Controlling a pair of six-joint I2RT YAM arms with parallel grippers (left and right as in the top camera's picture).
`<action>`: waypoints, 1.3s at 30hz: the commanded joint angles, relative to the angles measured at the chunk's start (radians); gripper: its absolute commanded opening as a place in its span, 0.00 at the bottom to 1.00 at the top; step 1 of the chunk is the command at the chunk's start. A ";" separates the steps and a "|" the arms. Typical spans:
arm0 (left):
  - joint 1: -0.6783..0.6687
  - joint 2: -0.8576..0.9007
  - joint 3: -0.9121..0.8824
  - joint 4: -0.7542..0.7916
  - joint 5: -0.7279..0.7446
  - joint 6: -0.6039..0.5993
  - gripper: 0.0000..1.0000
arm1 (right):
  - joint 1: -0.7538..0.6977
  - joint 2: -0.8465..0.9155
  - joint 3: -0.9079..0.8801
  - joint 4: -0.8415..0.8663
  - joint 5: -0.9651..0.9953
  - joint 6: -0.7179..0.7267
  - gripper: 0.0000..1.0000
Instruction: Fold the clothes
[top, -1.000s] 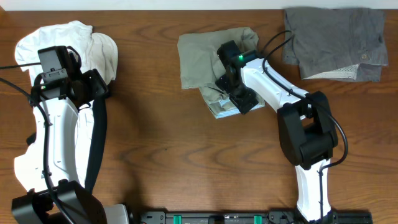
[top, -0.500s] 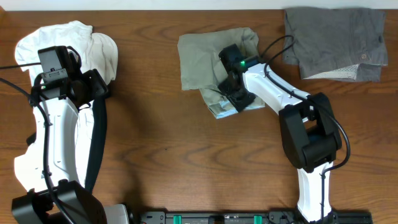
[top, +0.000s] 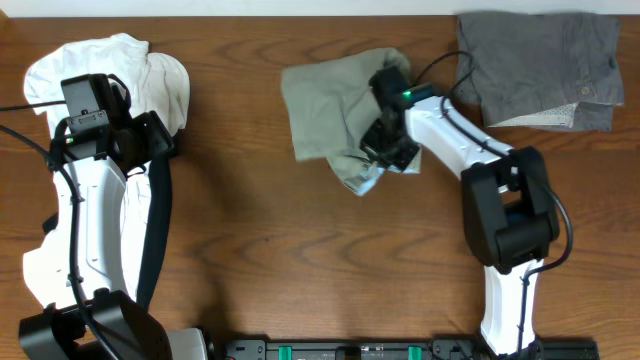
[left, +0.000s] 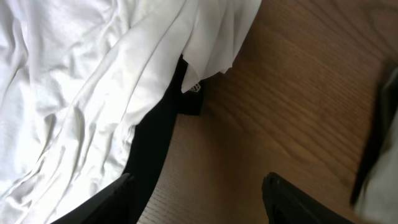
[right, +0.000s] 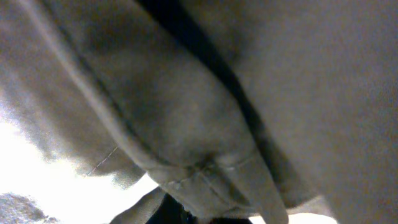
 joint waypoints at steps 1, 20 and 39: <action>0.004 0.002 -0.008 -0.001 -0.008 -0.013 0.66 | -0.075 0.026 -0.032 -0.030 0.003 -0.349 0.01; 0.004 0.002 -0.008 -0.005 -0.008 -0.013 0.66 | -0.243 -0.047 -0.012 -0.061 -0.133 -0.626 0.91; 0.004 0.002 -0.008 -0.005 -0.007 -0.013 0.66 | -0.167 -0.062 -0.297 0.320 -0.081 -0.350 0.92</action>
